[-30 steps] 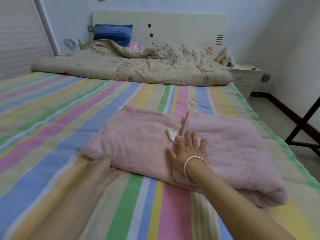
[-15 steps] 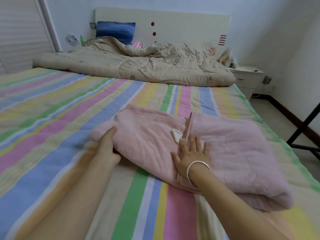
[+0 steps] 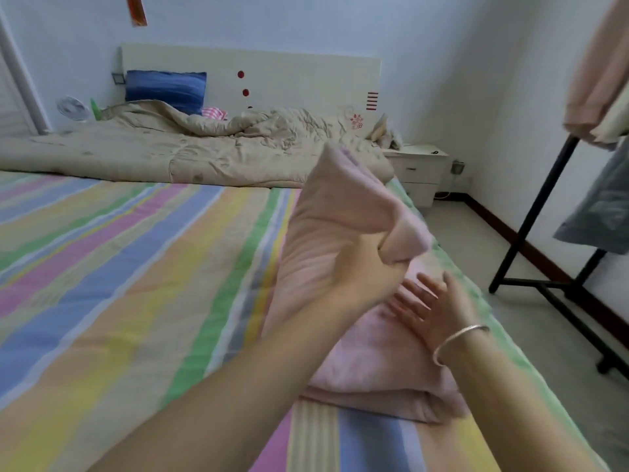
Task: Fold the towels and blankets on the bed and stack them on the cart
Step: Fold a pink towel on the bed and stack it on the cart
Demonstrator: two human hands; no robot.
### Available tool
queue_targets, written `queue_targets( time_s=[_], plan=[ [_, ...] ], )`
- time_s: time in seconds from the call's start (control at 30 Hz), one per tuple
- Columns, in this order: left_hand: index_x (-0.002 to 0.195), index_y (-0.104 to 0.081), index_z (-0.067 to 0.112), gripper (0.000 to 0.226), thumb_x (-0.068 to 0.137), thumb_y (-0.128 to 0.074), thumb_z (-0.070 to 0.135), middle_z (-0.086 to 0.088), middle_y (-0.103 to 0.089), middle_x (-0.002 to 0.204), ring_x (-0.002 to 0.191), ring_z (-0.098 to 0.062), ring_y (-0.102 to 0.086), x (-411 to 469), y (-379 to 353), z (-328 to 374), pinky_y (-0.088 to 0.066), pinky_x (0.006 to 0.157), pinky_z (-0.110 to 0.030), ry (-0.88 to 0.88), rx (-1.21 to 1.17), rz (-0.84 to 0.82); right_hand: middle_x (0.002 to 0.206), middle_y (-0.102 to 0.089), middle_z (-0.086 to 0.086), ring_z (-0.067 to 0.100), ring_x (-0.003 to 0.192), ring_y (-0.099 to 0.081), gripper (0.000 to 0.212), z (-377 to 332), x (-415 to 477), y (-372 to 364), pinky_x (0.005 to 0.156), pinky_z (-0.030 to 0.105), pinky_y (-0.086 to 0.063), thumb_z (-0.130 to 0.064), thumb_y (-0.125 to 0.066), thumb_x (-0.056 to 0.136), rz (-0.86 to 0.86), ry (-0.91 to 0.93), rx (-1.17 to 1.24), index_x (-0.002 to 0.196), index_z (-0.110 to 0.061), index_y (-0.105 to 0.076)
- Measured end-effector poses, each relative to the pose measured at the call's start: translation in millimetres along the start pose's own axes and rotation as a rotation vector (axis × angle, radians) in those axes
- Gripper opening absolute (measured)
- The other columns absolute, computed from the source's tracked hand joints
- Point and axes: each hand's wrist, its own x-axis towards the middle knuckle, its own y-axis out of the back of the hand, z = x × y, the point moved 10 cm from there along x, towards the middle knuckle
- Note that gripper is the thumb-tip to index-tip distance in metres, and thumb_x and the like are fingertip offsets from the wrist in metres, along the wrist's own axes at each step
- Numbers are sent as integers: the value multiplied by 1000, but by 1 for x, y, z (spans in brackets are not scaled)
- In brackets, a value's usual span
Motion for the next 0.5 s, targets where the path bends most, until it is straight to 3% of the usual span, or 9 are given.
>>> queue_targets(
  time_s=[0.03, 0.1, 0.17, 0.23, 0.33, 0.4, 0.5],
  plan=[
    [69, -60, 18, 16, 72, -56, 33, 1, -61, 64, 80, -29, -65, -6, -24, 6, -47, 62, -33, -37, 24, -77, 124, -58, 14, 31, 104, -62, 62, -17, 4, 22, 73, 43, -55, -58, -31, 97, 11, -6, 33, 130, -10, -51],
    [78, -60, 24, 19, 67, -47, 32, 1, -68, 79, 86, -26, -65, -27, -73, 16, -51, 72, -36, -101, 140, -404, 133, -55, 18, 43, 120, -53, 75, -33, 8, 49, 98, 53, -45, -68, -39, 88, -52, -95, 47, 131, -8, -53],
    [75, -53, 33, 10, 66, -48, 33, 3, -65, 80, 87, -25, -63, -40, -91, 18, -48, 77, -36, -188, 164, -514, 145, -43, 19, 47, 133, -38, 83, -33, 14, 69, 114, 53, -27, -70, -50, 81, -89, -183, -50, 135, -7, -50],
    [77, -55, 36, 4, 77, -56, 39, 7, -63, 82, 88, -18, -60, -50, -94, 24, -43, 80, -33, -196, 147, -586, 141, -49, 18, 40, 131, -44, 87, -31, 20, 79, 114, 50, -28, -69, -59, 75, -72, -198, -199, 133, -4, -52],
    [114, -68, 34, 26, 94, -57, 46, 15, -68, 114, 105, 4, -57, -43, -87, 0, -40, 91, -15, -43, -18, -645, 124, -62, 19, 37, 113, -61, 92, -38, 27, 66, 104, 49, -42, -69, -72, 62, -30, -137, -488, 128, -6, -58],
    [113, -72, 24, 27, 98, -52, 36, 8, -70, 116, 110, -2, -60, -32, -70, -12, -42, 97, -17, 40, -236, -569, 115, -67, 19, 36, 103, -66, 74, -42, 30, 51, 93, 46, -52, -58, -77, 66, 12, -97, -708, 119, -9, -60],
    [98, -70, 25, 20, 97, -55, 12, 7, -70, 105, 103, -17, -66, -17, -23, -53, -56, 82, -26, 173, -467, -113, 90, -64, 15, 30, 76, -63, 26, -54, 28, 23, 72, 37, -55, -16, -65, 86, 65, -12, -913, 107, -3, -58]
  ],
)
